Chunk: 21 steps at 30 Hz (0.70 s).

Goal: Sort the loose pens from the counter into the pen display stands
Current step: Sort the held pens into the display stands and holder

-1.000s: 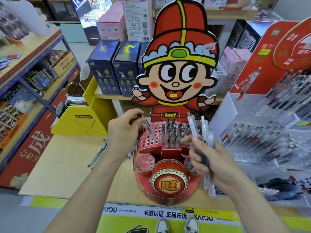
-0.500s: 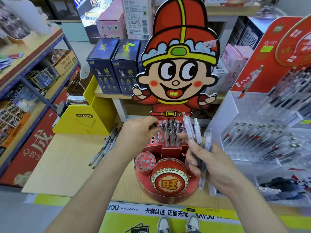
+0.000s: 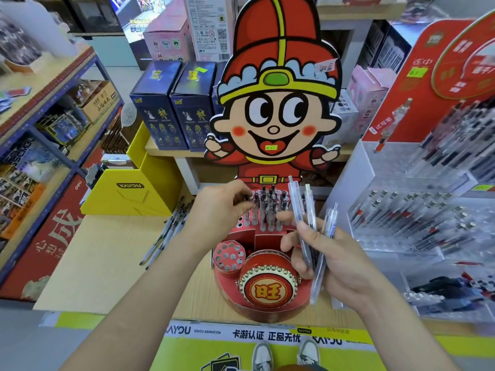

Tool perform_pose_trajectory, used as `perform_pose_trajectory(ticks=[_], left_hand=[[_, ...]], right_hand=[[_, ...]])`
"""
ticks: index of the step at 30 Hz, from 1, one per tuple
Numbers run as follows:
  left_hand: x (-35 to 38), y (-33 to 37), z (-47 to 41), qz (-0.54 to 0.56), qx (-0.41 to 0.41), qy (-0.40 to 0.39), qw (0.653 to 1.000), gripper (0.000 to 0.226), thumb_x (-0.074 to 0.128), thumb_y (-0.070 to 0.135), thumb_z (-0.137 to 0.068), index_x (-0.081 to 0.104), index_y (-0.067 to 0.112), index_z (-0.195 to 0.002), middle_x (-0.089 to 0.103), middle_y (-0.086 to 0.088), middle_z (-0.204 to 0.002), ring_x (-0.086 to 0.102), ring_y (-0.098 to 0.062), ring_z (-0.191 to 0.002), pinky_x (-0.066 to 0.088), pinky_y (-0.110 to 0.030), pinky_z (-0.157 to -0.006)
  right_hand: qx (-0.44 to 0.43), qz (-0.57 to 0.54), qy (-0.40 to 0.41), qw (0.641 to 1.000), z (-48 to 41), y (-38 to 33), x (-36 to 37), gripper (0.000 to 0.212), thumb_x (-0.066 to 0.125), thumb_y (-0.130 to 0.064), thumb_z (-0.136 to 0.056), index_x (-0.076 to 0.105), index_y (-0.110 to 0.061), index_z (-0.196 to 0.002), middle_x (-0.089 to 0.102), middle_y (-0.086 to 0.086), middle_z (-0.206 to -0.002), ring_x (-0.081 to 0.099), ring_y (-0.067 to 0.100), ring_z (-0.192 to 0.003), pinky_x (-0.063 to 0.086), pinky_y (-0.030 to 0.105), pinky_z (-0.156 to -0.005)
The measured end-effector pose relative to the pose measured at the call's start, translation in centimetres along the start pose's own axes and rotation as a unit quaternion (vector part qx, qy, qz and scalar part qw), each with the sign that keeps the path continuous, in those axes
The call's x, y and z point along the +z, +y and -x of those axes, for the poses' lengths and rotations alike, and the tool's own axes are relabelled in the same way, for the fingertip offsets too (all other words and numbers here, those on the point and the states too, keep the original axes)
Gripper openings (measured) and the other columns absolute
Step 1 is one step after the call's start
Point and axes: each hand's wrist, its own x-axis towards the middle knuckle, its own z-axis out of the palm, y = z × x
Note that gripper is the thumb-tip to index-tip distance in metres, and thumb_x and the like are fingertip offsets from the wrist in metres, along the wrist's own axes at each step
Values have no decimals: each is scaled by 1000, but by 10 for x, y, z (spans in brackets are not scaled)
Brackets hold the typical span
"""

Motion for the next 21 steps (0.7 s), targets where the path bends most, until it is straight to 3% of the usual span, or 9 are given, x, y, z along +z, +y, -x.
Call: perform_pose_trajectory(ticks=[4,9,12,15,19,21], left_hand=[[-1,-3,2,29,-12,-8,999,22,76,29,-80,68,20,-98,68,8,-84,64,-8,-79,56,-29,-75],[2,-3,2,-4,-3,-52,999,30,75,37,-80,64,26,-106,65,14,-94,57,-2,-82,46,-15,-70],[3,-6,4,23,-19,-60,998,29,71,35,-83,67,24,-109,67,12,-97,60,-5,-87,52,-23,-77],[4,-6,4,21,-24,-38,999,25,69,33,-85,70,21,-108,72,4,-95,66,-11,-85,57,-34,-79],[1,-3,0,-38,-13,-38,998,30,70,39,-84,69,21,-108,71,6,-91,63,-8,-78,53,-23,-71],[-3,-2,-2,-37,-12,-51,998,33,72,40,-81,69,21,-108,68,9,-87,61,-7,-80,48,-17,-67]], right_hand=[[9,-65,-30,997,-1,1,-1,32,52,-18,-90,70,-7,-114,58,7,-77,49,12,-55,39,20,-44],[13,-132,-67,989,1,1,-6,35,44,-16,-95,66,-5,-120,55,5,-69,38,4,-38,23,16,-37],[22,-154,-99,983,2,1,-10,29,41,-20,-98,62,-4,-110,59,2,-65,38,1,-34,24,13,-35],[14,-201,-132,971,0,3,-13,20,63,-21,-92,61,-7,-105,62,6,-72,45,4,-38,34,14,-36],[15,-242,-141,960,-3,5,-11,28,76,-18,-82,67,-5,-105,56,6,-78,48,8,-54,41,16,-44],[10,-220,-127,967,-4,5,-10,32,79,-22,-79,70,-4,-103,53,3,-73,47,8,-53,39,16,-43]])
